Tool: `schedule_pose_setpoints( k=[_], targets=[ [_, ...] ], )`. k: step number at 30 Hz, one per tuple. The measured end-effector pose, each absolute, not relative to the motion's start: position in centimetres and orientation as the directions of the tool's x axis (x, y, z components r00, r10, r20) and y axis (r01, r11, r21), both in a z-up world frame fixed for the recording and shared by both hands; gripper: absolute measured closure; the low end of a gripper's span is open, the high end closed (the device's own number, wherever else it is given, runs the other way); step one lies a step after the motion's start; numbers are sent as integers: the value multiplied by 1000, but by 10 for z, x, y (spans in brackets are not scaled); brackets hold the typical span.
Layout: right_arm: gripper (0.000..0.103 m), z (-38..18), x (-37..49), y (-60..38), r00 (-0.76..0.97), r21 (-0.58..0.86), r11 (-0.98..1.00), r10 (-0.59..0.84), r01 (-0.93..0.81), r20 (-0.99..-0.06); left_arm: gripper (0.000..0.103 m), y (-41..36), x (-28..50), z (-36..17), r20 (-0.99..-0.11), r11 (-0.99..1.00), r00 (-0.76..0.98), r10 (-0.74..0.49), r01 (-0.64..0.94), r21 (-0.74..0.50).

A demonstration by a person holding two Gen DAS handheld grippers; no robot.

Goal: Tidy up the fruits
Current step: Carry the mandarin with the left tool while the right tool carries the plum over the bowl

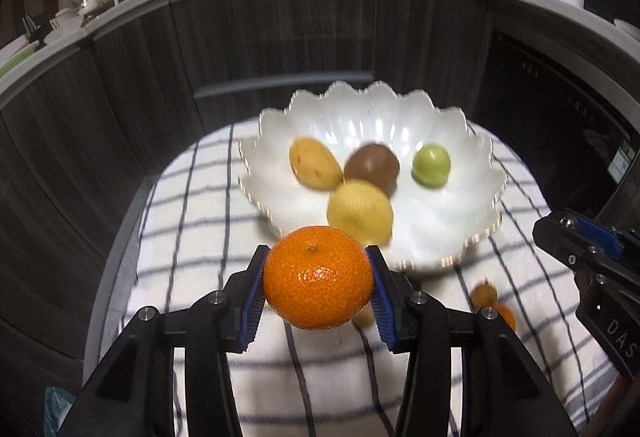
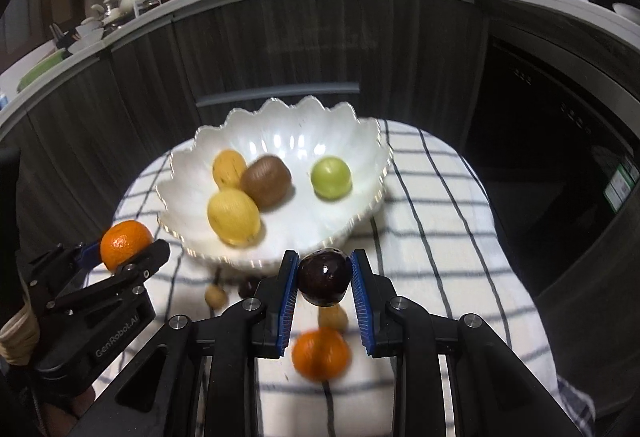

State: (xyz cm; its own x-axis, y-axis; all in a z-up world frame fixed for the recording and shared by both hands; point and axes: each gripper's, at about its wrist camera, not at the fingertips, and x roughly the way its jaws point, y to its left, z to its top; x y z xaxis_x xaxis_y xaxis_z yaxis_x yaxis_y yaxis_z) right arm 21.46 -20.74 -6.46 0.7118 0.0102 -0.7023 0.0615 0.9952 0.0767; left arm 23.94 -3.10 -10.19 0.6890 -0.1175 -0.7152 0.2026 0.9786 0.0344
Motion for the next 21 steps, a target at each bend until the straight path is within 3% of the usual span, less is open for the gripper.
schedule_pose_setpoints(
  k=[9, 21],
  targets=[
    [75, -61, 268, -208, 711, 85, 996, 32, 39, -703, 57, -32, 289, -91, -693, 980, 712, -112, 195, 43],
    [75, -91, 327, -207, 643, 82, 996, 51, 19, -764, 57, -35, 341, -118, -746, 978, 656, -114, 205, 31]
  ],
)
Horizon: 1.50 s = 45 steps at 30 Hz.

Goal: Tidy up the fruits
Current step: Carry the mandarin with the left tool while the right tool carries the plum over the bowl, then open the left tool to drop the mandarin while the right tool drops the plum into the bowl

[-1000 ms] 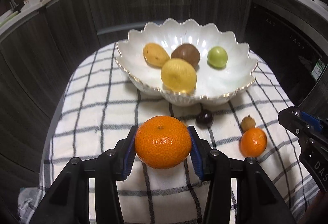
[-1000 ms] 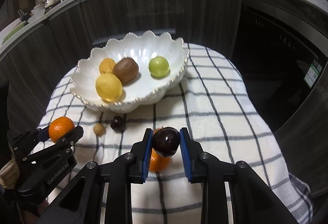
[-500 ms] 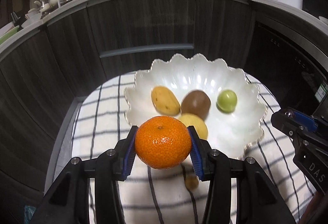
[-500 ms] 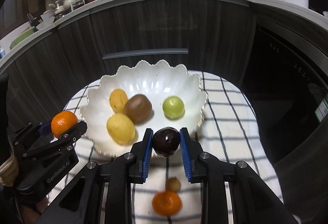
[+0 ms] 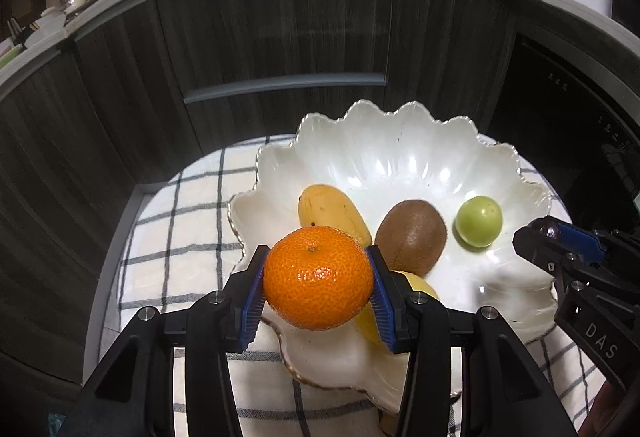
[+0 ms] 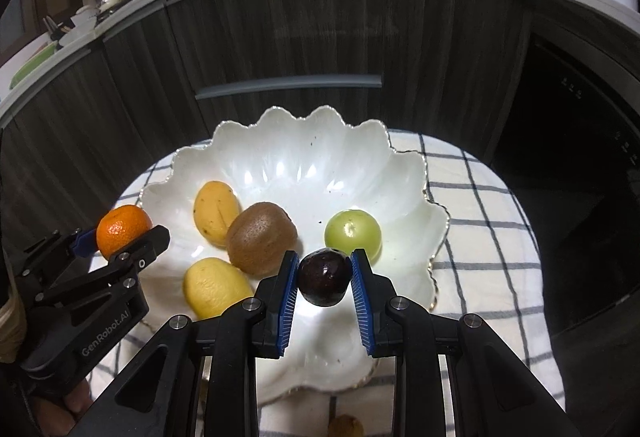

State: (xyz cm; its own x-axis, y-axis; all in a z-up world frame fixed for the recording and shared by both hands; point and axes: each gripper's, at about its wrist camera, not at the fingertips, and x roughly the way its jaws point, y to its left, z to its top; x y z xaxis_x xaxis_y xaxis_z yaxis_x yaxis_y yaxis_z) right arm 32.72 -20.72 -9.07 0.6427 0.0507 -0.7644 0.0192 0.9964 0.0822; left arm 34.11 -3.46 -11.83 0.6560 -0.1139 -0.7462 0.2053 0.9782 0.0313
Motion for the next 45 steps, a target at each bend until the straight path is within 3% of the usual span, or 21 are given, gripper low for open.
schedule_pose_setpoints(
  k=[15, 16, 17, 18, 20, 26, 34, 45],
  targets=[
    [73, -114, 343, -204, 581, 53, 998, 34, 17, -813, 53, -32, 351, -140, -786, 979, 609, -103, 200, 27],
    [71, -114, 344, -205, 581, 51, 999, 30, 20, -814, 46, -32, 351, -139, -784, 980, 612, -100, 198, 30],
    [62, -113, 344, -205, 582, 48, 999, 26, 24, -813, 39, -32, 349, -137, -778, 980, 621, -94, 194, 36],
    [49, -112, 343, -206, 587, 44, 999, 19, 28, -809, 38, -32, 348, -135, -772, 980, 628, -96, 195, 37],
    [36, -107, 340, -207, 608, 35, 999, 3, 40, -794, 32, -32, 347, -132, -765, 981, 638, -89, 191, 46],
    [23, -97, 336, -211, 627, 14, 997, -34, 72, -779, 16, -29, 343, -122, -748, 985, 660, -75, 168, 48],
    [23, -79, 320, -213, 653, -31, 995, -86, 96, -752, 4, -29, 329, -106, -721, 987, 691, -55, 147, 65],
    [23, -43, 268, -227, 699, -25, 987, -128, 156, -703, 0, -28, 277, -67, -661, 993, 749, -44, 108, 56]
  ],
)
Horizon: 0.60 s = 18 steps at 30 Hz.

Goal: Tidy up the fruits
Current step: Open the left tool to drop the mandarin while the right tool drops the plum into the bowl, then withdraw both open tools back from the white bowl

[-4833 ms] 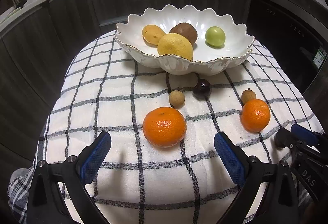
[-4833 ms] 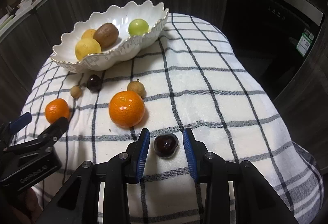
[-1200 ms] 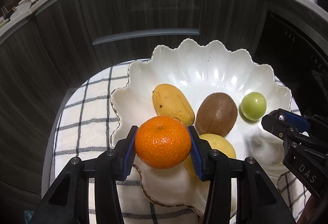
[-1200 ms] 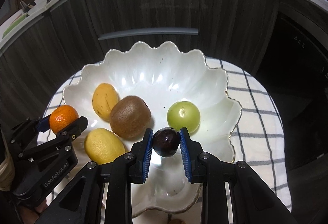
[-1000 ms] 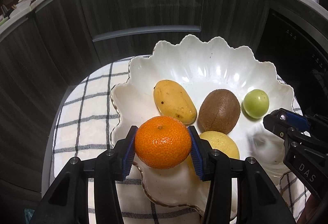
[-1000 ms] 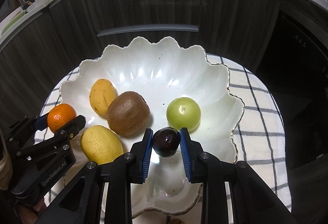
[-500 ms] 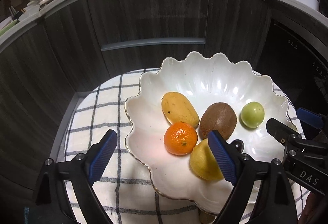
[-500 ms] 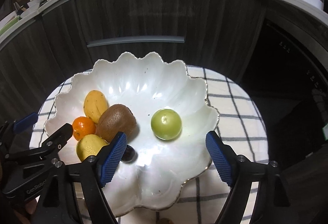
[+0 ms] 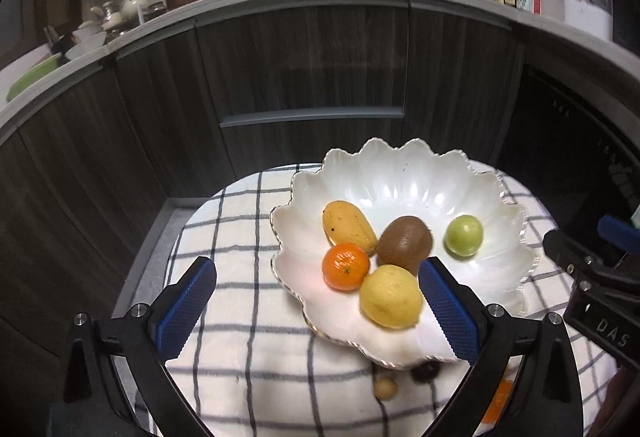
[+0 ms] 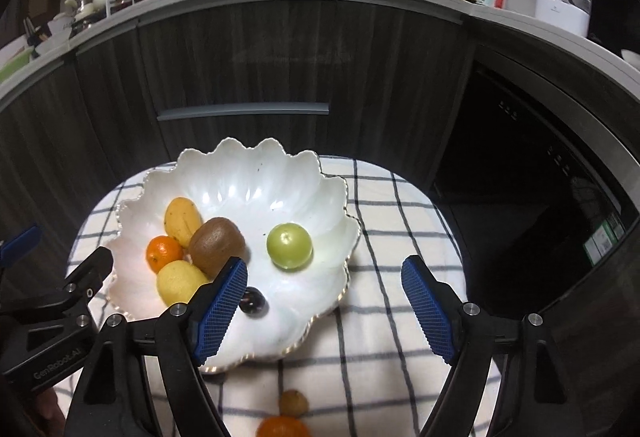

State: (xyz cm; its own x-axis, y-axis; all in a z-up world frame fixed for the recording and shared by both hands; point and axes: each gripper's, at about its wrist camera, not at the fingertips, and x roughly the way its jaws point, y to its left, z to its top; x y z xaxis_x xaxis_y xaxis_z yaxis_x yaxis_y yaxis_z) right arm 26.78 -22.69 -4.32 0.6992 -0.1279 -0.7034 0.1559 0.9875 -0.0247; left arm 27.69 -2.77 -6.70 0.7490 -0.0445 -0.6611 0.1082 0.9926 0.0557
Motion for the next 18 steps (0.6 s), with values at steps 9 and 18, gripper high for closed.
schedule_pose_setpoints(
  k=[9, 18],
  targets=[
    [23, -51, 229, -227, 680, 5, 986, -112, 168, -725, 0, -25, 233, -65, -649, 993, 761, -18, 87, 75],
    [23, -76, 206, -219, 650, -1, 989, -96, 145, -754, 0, -19, 205, -88, -667, 992, 745, 12, 78, 104]
  ],
)
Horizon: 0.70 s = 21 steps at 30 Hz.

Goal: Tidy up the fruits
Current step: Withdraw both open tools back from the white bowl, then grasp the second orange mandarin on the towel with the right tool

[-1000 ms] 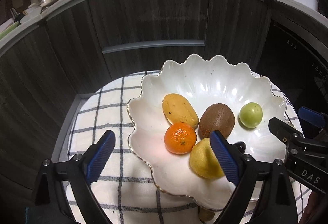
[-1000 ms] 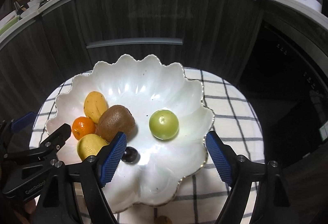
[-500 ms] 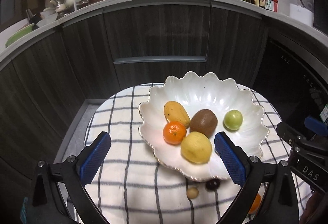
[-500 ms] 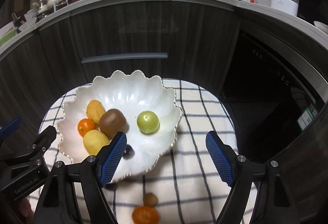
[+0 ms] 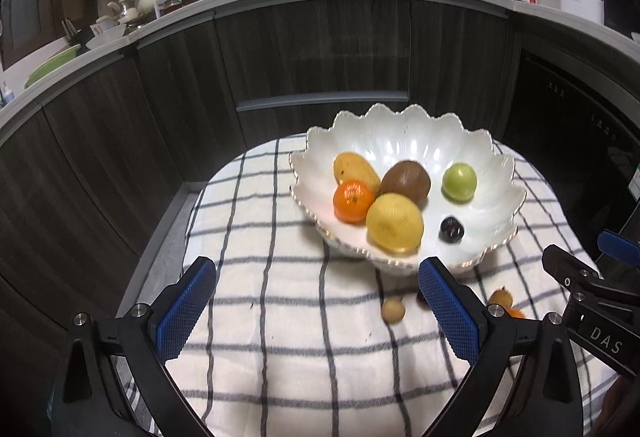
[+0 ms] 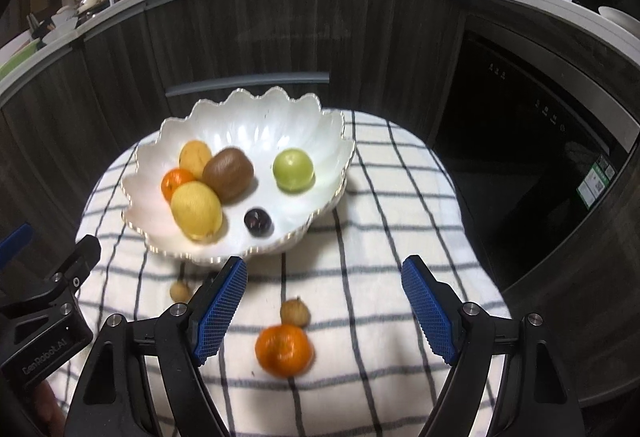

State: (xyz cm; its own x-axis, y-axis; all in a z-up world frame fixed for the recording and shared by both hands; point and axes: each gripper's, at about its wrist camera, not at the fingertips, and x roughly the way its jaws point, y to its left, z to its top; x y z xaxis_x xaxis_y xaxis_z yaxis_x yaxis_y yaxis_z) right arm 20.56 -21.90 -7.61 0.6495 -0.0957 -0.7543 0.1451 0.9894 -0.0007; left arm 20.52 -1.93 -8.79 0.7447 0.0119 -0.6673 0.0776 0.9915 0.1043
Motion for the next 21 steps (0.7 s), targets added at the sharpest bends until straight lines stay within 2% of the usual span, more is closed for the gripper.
schedule_pose_setpoints(
  k=[13, 21],
  targets=[
    [25, -125, 194, -209, 590, 16, 994, -53, 112, -806, 0, -15, 193, -129, -668, 986, 743, 36, 83, 145],
    [39, -145, 200, -201, 555, 9, 997, -37, 81, -831, 0, -7, 195, -149, -695, 990, 718, 43, 65, 128]
  ],
)
